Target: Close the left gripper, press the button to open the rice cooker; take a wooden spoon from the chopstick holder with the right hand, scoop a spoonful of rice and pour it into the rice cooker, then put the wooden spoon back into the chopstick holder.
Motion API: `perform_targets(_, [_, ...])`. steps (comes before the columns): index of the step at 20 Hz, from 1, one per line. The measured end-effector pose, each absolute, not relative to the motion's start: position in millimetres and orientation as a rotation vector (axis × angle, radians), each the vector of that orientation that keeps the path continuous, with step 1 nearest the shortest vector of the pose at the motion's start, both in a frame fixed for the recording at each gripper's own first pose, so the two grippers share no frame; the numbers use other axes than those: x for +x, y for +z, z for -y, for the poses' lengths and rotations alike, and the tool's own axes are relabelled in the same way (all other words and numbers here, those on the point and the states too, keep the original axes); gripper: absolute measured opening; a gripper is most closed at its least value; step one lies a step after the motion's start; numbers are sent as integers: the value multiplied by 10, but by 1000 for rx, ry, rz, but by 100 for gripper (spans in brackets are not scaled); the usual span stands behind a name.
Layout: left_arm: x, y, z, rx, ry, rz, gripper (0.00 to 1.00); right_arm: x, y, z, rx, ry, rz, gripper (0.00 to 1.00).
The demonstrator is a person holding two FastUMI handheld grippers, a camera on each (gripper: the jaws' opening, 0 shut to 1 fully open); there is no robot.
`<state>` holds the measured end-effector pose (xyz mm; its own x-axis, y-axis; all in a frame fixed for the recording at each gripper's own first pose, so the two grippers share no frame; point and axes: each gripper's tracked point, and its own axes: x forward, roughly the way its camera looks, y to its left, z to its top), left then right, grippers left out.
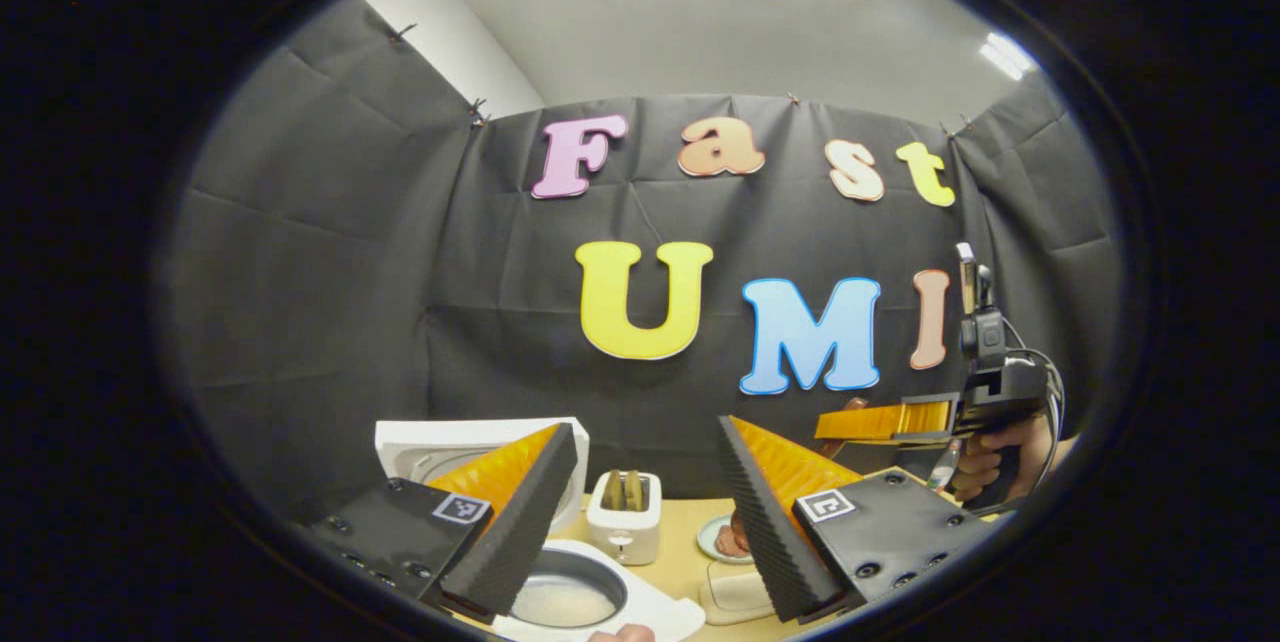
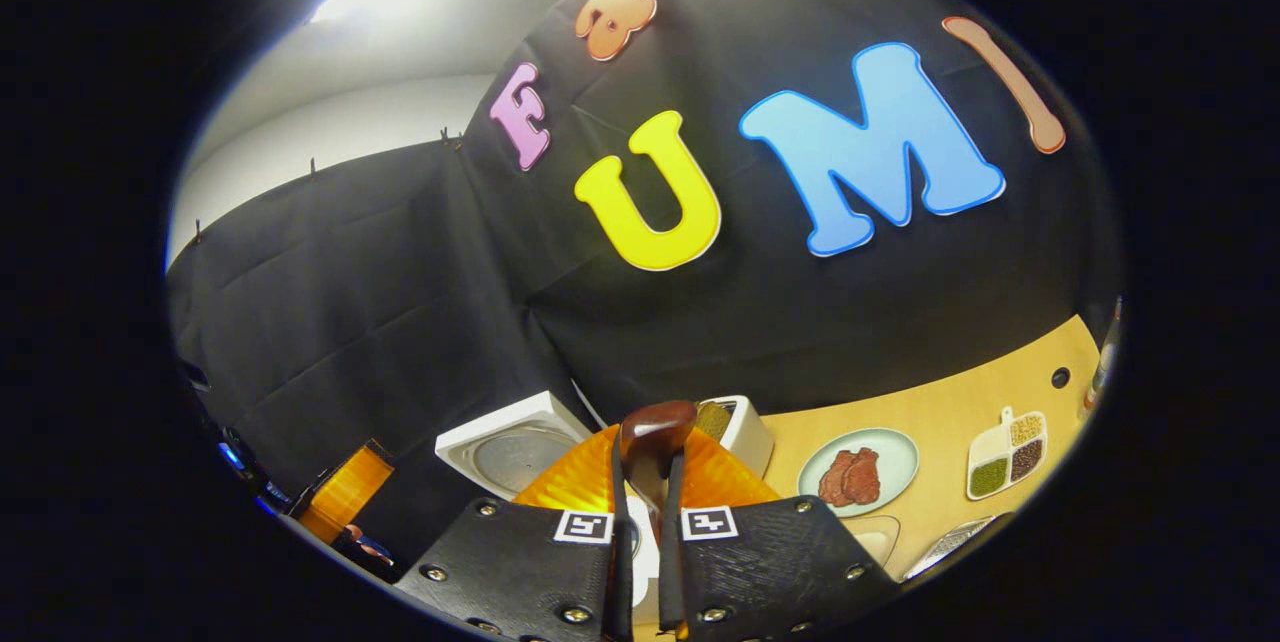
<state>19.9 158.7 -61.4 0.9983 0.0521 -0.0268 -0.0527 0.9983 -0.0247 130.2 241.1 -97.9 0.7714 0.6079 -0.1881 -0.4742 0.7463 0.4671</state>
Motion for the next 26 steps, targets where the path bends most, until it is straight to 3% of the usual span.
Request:
perform_targets(11, [506, -679, -1141, -39, -46, -32, 98, 1416, -1055, -1188, 417, 369, -298, 11])
perform_targets(16, [605, -702, -979, -36, -70, -35, 98, 1460, -1202, -750, 423, 293, -307, 11])
perform_targets(17, [622, -712, -959, -35, -72, -38, 94, 1459, -1238, -680, 425, 280, -311, 11])
perform_targets(26, [721, -785, -852, -33, -82, -53, 96, 1465, -1711, -123, 440, 151, -365, 11])
